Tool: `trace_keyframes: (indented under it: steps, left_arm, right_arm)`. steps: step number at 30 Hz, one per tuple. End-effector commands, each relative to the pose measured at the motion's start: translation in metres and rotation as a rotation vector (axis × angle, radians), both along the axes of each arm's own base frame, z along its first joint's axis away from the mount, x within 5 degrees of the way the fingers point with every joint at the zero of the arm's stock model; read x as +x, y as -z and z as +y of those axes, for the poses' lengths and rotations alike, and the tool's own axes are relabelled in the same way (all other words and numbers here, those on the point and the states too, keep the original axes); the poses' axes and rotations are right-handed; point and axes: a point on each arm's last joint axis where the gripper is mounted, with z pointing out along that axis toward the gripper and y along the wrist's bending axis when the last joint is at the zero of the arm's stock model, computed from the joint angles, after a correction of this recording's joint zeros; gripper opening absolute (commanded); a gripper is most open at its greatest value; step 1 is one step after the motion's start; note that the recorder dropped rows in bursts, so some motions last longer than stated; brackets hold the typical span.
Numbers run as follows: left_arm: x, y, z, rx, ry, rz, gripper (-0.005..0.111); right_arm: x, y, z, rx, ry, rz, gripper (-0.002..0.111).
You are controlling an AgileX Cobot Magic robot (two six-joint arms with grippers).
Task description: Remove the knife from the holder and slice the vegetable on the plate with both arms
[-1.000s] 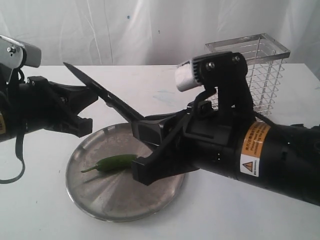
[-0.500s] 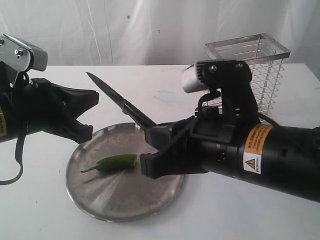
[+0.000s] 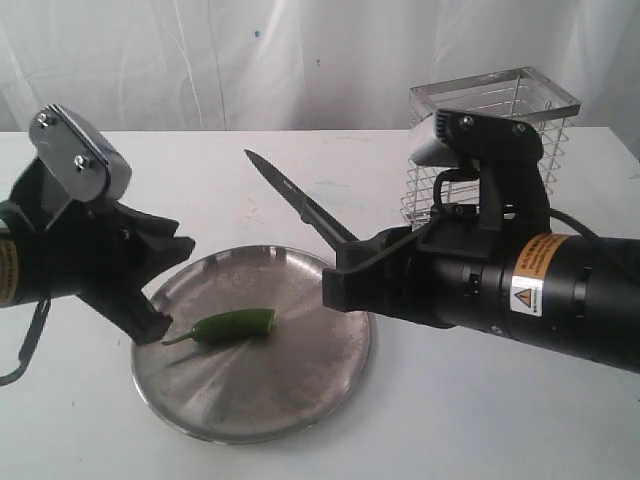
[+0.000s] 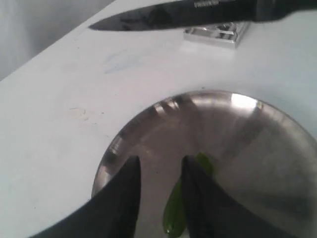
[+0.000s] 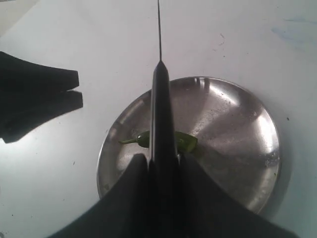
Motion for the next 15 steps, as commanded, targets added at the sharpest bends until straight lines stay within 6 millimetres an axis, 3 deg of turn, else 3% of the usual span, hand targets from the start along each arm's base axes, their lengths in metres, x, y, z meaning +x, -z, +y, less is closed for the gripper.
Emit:
trace_keyframes:
  steps: [1, 5, 15]
  left_arm:
    - [0.007, 0.022, -0.005, 0.120, 0.080, 0.038, 0.051]
    - [0.018, 0.043, -0.008, 0.225, 0.126, 0.069, 0.052]
    - [0.056, 0.064, -0.019, 0.280, 0.110, 0.132, 0.052]
  right_arm:
    - [0.001, -0.001, -0.003, 0.014, 0.011, -0.009, 0.000]
    - [0.001, -0.001, -0.003, 0.014, 0.011, -0.009, 0.000]
    - [0.001, -0.002, -0.003, 0.018, 0.010, -0.015, 0.000]
